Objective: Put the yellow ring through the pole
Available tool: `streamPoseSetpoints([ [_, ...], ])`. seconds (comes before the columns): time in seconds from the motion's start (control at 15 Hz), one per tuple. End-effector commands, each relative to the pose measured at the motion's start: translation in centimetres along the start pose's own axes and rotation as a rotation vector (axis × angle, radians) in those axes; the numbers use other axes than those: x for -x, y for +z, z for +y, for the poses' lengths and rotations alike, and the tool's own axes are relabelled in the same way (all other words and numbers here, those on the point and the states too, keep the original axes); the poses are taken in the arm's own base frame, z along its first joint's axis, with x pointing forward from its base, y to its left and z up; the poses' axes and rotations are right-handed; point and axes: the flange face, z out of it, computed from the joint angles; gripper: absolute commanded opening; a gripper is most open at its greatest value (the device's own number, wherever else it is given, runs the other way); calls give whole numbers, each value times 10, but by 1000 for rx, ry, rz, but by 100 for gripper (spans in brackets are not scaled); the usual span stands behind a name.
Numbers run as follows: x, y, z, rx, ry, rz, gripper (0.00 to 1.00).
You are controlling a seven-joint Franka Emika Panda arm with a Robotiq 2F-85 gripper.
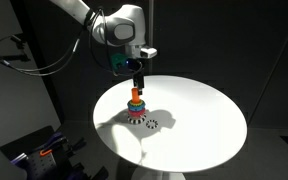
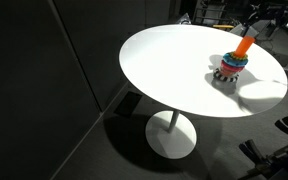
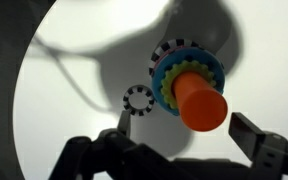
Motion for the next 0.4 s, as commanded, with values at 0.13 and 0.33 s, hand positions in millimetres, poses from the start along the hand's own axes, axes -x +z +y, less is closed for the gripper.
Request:
streamPoseSetpoints([
  [0.13,0,-1,0,0,0,-1,100],
  [0.33,0,-1,0,0,0,-1,100],
])
